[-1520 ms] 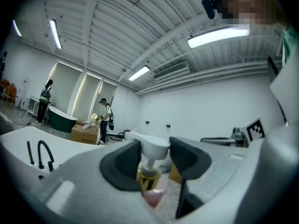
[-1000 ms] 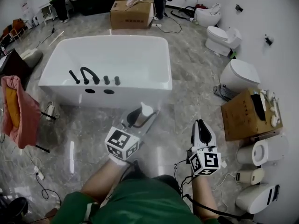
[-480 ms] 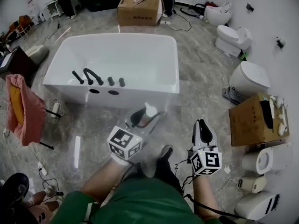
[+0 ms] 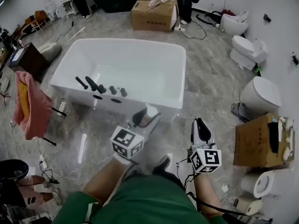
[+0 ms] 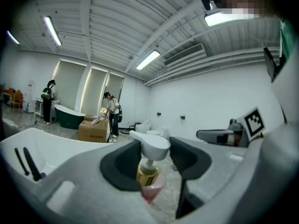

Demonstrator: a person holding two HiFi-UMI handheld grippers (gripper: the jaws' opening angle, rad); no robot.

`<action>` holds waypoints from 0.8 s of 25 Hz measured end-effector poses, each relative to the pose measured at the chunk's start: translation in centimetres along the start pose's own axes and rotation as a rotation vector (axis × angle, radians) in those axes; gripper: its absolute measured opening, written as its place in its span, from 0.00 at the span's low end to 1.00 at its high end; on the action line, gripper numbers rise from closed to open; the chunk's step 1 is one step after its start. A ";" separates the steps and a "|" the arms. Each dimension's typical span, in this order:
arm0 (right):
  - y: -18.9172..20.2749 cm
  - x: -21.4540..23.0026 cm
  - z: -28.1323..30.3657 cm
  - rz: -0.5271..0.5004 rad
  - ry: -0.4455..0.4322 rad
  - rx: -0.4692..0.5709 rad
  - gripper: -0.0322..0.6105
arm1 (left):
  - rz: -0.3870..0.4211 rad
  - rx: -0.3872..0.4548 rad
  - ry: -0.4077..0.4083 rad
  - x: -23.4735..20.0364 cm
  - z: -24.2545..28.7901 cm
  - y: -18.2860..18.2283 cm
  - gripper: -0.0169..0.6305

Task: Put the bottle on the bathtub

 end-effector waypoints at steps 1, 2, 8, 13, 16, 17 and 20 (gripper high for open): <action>0.0 1.2 0.7 0.006 -0.013 -0.003 0.13 | -0.005 -0.002 -0.011 0.1 1.3 0.1 0.32; -0.2 2.3 1.4 0.012 -0.025 -0.004 0.13 | -0.014 -0.003 -0.021 0.1 2.5 0.1 0.32; -0.8 7.0 4.8 0.033 -0.083 -0.007 0.13 | -0.042 0.006 -0.054 0.2 8.5 0.1 0.32; -0.5 10.2 6.4 0.050 -0.093 -0.016 0.13 | -0.050 -0.001 -0.075 -0.1 12.4 1.0 0.32; -0.1 11.4 7.7 0.068 -0.072 -0.026 0.13 | -0.067 -0.016 -0.076 -1.5 14.3 1.7 0.32; 0.1 11.7 8.1 0.068 -0.063 -0.027 0.13 | -0.071 -0.020 -0.074 -2.0 15.0 1.9 0.32; 0.5 12.7 9.5 0.065 -0.026 -0.026 0.12 | -0.080 -0.035 -0.056 -3.5 17.2 3.0 0.32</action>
Point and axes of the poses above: the fingertips, and each gripper's own axes: z forward along the fingers, x to its right, y out of its underside, the point moved 5 cm from there along -z, backward along the fingers, and after that the axes turned 7 degrees about x, right-handed, at the moved point
